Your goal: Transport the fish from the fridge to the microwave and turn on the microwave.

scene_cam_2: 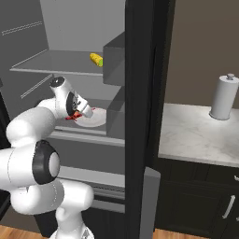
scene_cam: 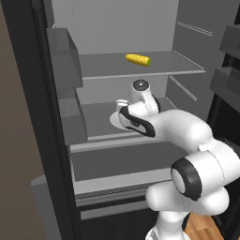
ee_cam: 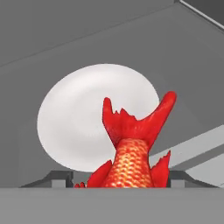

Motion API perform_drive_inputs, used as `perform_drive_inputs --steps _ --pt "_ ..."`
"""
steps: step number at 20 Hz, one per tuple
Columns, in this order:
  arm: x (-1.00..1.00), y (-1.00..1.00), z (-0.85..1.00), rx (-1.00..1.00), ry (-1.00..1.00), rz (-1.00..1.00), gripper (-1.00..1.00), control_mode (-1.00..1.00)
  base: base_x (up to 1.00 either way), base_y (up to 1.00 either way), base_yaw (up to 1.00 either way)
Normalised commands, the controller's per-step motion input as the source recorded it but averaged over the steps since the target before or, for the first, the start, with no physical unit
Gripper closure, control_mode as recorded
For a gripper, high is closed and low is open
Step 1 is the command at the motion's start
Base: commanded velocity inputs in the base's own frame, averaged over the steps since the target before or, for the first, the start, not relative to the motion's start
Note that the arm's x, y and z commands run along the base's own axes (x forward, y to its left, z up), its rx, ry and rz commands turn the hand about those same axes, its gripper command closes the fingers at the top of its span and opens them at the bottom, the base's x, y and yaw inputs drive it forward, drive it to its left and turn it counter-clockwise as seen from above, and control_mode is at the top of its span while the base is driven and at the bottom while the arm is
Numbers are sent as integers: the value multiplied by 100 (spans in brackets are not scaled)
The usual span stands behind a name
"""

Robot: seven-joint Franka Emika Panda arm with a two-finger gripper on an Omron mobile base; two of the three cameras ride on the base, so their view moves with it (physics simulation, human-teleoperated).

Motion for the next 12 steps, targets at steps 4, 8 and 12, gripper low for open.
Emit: perform_drive_inputs --steps 4,8,12 --pt "-57 0 30 0 1 8 100 -100 0 0 0" --pt "-62 0 19 0 -4 8 100 -100 0 0 0" --pt "-59 0 23 0 -2 10 100 -100 0 0 0"
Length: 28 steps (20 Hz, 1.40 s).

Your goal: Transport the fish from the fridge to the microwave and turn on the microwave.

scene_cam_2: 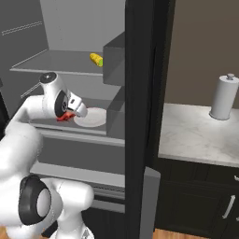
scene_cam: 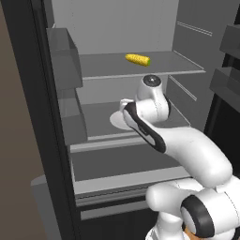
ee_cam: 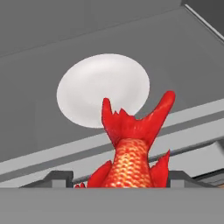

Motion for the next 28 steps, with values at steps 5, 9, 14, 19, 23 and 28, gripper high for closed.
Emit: perform_drive_inputs --steps 5,9,14,19,23,28 --pt "-47 0 28 0 3 15 100 -100 0 0 0" --pt "-41 0 30 0 5 18 100 -100 0 0 0" --pt "-43 -2 25 0 0 12 100 -100 0 0 0" --pt "-40 0 18 0 0 9 100 -100 0 0 0" --pt "-41 -1 17 0 0 9 100 -100 0 0 0" --pt "-12 -1 3 0 0 4 100 -100 0 0 0"
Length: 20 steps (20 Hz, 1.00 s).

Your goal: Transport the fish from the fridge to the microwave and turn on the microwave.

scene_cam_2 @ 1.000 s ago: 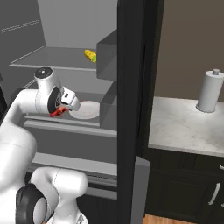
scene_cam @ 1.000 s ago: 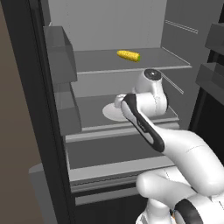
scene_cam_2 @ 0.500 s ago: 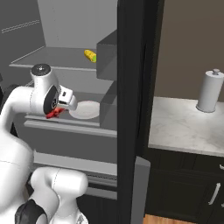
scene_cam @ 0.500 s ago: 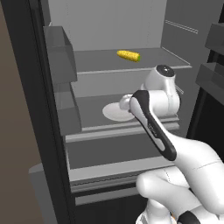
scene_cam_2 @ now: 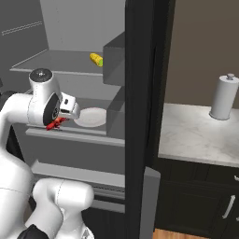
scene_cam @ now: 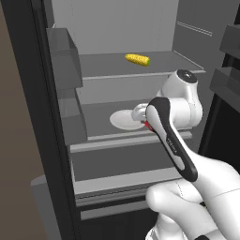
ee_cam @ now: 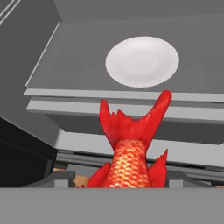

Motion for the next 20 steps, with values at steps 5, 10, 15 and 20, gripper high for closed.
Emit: perform_drive_inputs --steps 5,10,15,20 --pt "0 0 0 0 0 0 100 -100 0 0 0" --pt "0 0 0 0 0 0 100 100 -17 0 0" --pt "0 0 0 0 0 0 100 100 -59 2 8" --pt "0 0 0 0 0 0 100 100 -73 5 1"
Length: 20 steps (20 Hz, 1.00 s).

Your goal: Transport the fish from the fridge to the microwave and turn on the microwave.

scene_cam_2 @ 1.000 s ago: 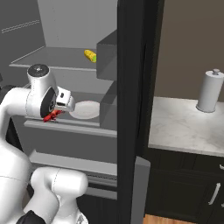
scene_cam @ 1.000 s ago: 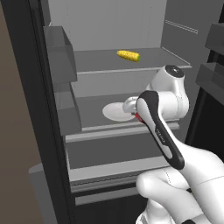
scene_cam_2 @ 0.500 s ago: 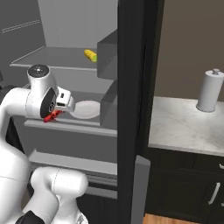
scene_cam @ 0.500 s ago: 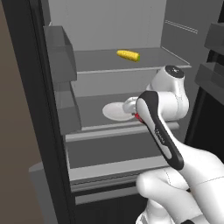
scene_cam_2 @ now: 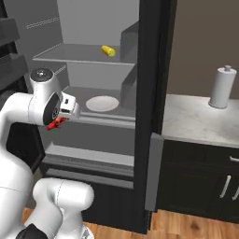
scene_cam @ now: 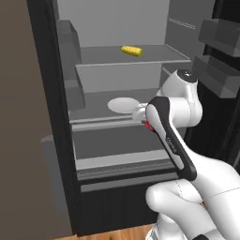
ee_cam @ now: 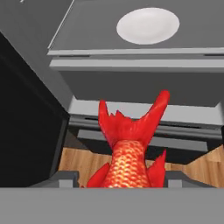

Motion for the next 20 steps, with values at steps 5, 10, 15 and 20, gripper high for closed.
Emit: perform_drive_inputs --steps 5,10,15,20 --pt "0 0 0 0 0 0 100 100 -70 5 0" --pt "0 0 0 0 0 0 100 100 -70 9 0" --pt "0 0 0 0 0 0 100 100 -55 9 -5" --pt "0 0 0 0 0 0 100 100 -40 7 -21"
